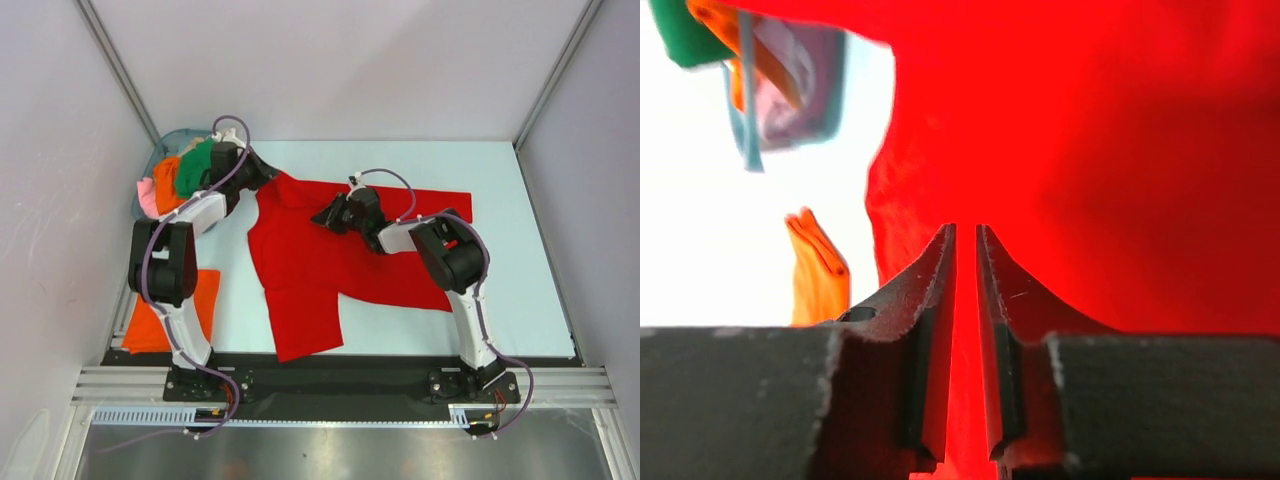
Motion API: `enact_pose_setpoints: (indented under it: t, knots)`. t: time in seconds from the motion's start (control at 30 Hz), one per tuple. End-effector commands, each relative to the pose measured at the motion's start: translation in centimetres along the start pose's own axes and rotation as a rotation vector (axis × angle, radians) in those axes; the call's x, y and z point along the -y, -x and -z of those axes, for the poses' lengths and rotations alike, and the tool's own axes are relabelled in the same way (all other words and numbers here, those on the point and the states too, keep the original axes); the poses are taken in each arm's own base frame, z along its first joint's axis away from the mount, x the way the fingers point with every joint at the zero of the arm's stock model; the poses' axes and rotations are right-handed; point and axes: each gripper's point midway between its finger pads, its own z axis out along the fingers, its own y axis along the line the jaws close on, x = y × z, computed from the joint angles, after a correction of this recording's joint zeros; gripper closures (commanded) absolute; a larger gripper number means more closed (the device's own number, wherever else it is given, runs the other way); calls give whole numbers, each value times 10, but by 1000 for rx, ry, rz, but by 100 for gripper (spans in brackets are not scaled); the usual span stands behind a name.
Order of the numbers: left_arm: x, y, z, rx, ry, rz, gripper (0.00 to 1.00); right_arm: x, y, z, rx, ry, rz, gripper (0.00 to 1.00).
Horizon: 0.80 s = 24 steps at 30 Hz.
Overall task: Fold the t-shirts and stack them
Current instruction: Fold the tshirt
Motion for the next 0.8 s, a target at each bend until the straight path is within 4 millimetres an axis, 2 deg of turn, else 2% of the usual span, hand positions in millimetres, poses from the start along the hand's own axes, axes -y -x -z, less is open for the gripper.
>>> enact_pose_setpoints:
  t: [0.0, 0.07, 0.13, 0.17, 0.2, 0.3, 0.33, 0.5, 0.77]
  knots:
    - [11, 6, -15, 11, -80, -2, 100, -34, 21, -20, 126, 119, -34, 81]
    - [9, 5, -20, 8, -86, 4, 100, -38, 26, -25, 166, 147, -29, 76]
    - [10, 7, -23, 9, -92, -4, 100, -29, 23, -33, 181, 126, -32, 73]
    - [11, 8, -24, 9, -98, -7, 100, -31, 29, -35, 211, 137, -29, 72]
    - [11, 7, -26, 6, -100, -7, 100, -23, 25, -40, 213, 125, -38, 72]
    - [12, 11, -28, 19, -109, -14, 99, -28, 26, -52, 215, 143, -64, 72]
    - [13, 13, -29, 26, -115, -16, 100, -22, 22, -57, 208, 132, -73, 73]
    - [11, 11, -36, 27, -128, 19, 100, -21, 24, -64, 243, 126, -79, 70]
    - [21, 12, -28, 38, -164, 34, 100, -20, 20, -75, 292, 125, -131, 62]
